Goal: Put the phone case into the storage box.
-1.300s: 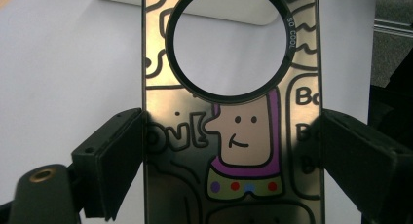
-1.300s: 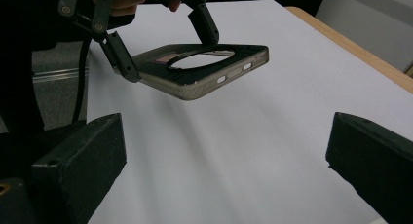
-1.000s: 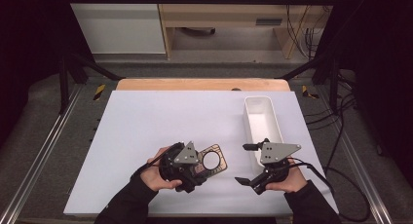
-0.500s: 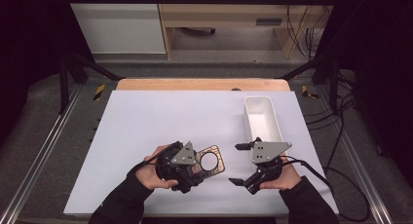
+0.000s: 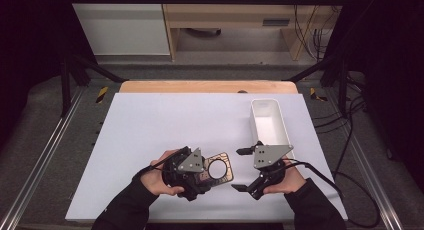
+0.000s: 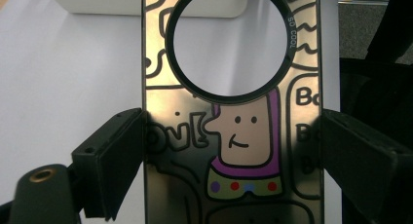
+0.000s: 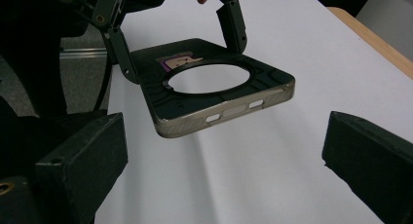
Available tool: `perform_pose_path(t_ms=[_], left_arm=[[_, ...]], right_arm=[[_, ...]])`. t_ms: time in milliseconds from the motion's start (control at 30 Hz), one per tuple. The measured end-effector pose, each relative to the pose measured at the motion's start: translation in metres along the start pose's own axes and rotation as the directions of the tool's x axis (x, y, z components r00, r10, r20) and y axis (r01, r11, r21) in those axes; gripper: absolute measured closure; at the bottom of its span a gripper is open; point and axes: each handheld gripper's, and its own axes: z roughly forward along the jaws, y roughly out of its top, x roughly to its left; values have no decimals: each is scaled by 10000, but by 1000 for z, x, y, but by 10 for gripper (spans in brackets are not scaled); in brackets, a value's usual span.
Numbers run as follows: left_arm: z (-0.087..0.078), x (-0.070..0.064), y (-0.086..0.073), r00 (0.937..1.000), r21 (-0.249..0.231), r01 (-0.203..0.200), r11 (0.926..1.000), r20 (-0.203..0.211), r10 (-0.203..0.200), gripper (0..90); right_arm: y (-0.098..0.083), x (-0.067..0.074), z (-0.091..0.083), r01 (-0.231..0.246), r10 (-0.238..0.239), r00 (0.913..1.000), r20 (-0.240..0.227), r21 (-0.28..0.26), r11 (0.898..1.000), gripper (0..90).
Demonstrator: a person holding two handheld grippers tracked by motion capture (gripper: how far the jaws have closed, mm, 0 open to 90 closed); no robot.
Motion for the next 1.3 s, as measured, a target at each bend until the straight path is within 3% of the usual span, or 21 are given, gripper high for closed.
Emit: perform_pose_path(t_ms=[700,1300], left_arm=[[8,-5,10,9982,-75,-264,9996,542,268,118],[15,-9,13,9925,-5,-599,9982,1067,596,118]], right_arm=[[-1,-1,12,68,-62,9978,-662,100,9999,49],[-4,2,18,218,-203,9884,-1505,80,9997,59]])
